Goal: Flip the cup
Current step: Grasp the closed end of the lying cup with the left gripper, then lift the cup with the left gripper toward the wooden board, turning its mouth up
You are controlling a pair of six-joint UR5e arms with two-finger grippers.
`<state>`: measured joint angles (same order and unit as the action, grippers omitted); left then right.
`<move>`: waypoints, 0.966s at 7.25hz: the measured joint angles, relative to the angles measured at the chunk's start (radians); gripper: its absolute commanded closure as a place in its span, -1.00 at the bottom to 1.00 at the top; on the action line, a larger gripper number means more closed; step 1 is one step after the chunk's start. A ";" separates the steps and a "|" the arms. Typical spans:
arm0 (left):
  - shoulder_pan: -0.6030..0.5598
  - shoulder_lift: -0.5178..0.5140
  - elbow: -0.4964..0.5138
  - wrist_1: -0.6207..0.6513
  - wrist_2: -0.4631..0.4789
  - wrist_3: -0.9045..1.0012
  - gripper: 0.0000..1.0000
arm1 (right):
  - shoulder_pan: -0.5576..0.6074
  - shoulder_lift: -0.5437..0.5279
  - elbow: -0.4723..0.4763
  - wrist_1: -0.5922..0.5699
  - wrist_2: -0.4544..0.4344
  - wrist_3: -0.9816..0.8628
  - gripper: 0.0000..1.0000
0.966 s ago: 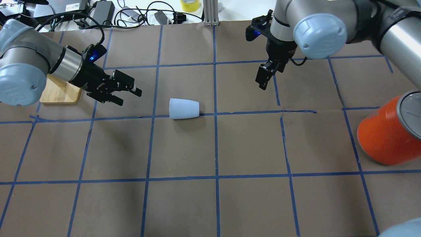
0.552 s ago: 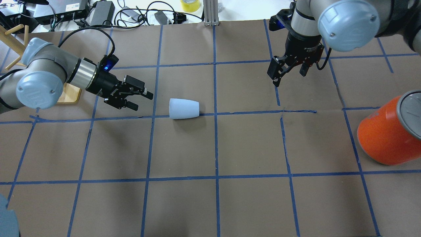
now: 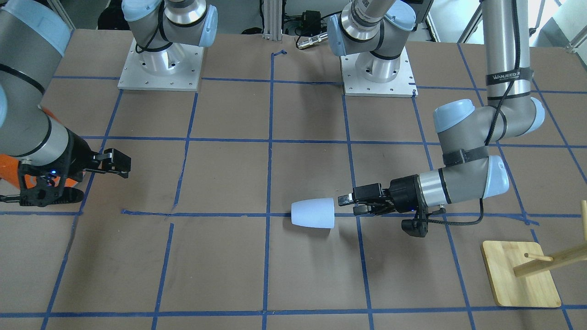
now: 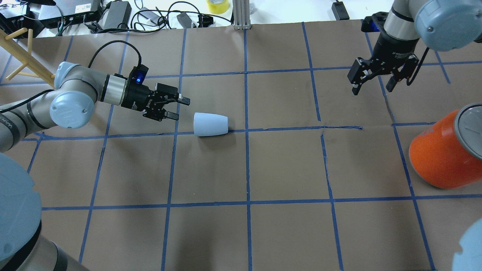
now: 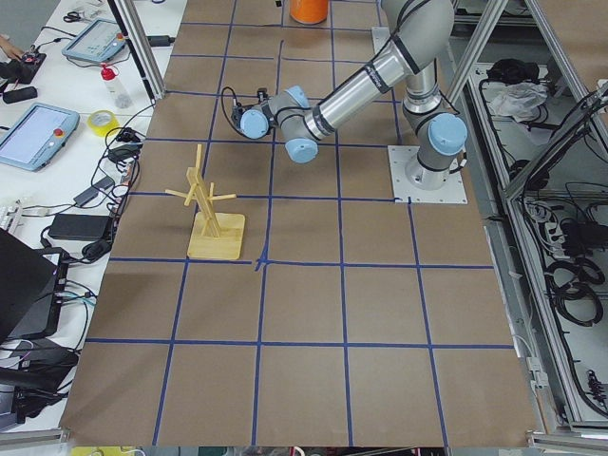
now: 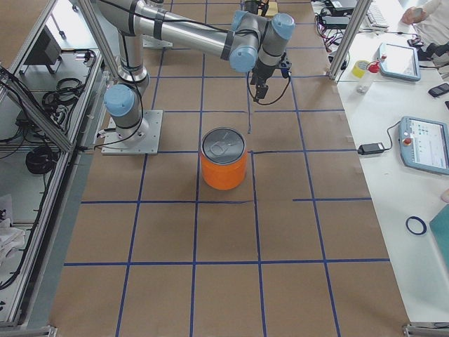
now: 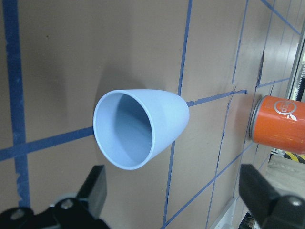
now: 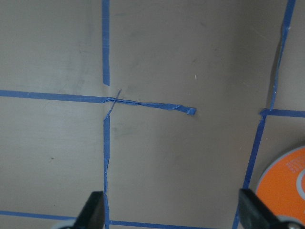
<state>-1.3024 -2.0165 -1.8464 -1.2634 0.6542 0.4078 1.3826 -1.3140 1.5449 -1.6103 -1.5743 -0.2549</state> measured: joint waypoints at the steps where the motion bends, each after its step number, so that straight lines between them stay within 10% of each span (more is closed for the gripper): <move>1: -0.024 -0.024 0.000 0.012 -0.015 0.000 -0.98 | -0.015 0.000 0.002 -0.004 -0.005 0.006 -1.00; 2: -0.055 -0.041 -0.001 0.016 -0.023 -0.003 -0.93 | -0.020 -0.004 0.001 -0.005 -0.010 0.014 -1.00; 4: -0.101 -0.057 0.000 0.016 -0.048 -0.006 0.99 | -0.018 -0.020 -0.010 -0.002 -0.028 0.068 -1.00; 7: -0.109 -0.060 0.006 0.018 -0.063 -0.009 1.00 | 0.002 -0.091 -0.014 -0.002 -0.020 0.091 -1.00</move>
<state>-1.4117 -2.0766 -1.8409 -1.2457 0.5909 0.3986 1.3845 -1.4053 1.5311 -1.6128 -1.5945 -0.1639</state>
